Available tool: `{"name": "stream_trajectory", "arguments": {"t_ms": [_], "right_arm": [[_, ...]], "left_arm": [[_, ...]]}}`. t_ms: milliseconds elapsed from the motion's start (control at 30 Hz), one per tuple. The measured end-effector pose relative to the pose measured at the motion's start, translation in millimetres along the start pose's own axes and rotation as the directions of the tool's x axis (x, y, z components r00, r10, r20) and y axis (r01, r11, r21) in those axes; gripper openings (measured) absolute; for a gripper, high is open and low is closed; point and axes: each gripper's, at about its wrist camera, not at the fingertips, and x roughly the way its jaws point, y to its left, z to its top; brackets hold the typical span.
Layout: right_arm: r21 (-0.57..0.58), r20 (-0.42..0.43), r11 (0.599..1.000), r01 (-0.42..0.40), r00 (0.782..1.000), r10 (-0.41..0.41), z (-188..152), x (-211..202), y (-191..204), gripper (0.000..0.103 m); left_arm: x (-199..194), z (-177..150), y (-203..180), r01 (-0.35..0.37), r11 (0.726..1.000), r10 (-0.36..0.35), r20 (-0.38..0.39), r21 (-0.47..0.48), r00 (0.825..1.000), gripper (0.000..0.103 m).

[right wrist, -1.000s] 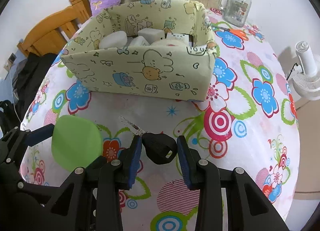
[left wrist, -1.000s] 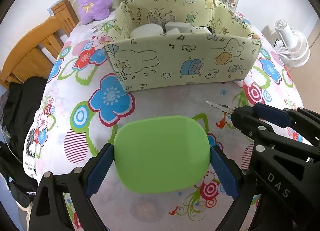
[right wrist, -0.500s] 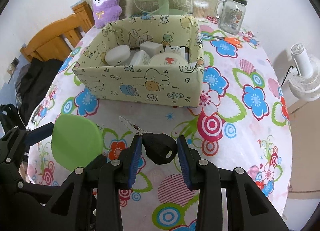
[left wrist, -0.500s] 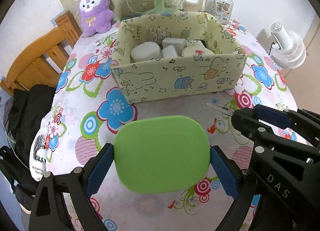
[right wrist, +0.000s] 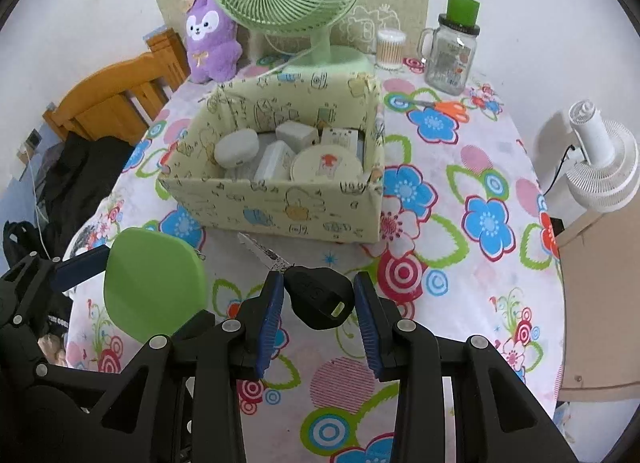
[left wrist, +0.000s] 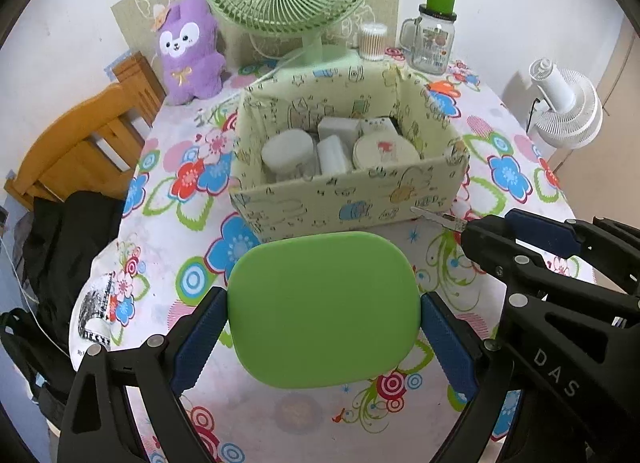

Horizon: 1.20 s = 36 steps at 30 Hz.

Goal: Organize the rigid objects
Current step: 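Lift the green pad with the left gripper while the right gripper lifts the key fob, then carry the pad over the box with the left gripper while the right gripper lowers the key fob inside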

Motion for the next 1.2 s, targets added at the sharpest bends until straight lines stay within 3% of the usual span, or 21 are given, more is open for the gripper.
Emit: {"name": "stream_trajectory", "arguments": {"t_ms": [700,1200], "right_arm": [[0.003,0.068,1.0,-0.001,0.998,0.001,23,-36,1,0.039],[0.023,0.087,1.0,0.003,0.996,-0.005,49,-35,-1,0.039]], "left_arm": [[-34,26,3,-0.014,1.0,0.013,0.063,0.008,0.998,0.096],[-31,52,9,-0.017,0.999,0.014,0.084,0.033,0.996,0.096]]}}
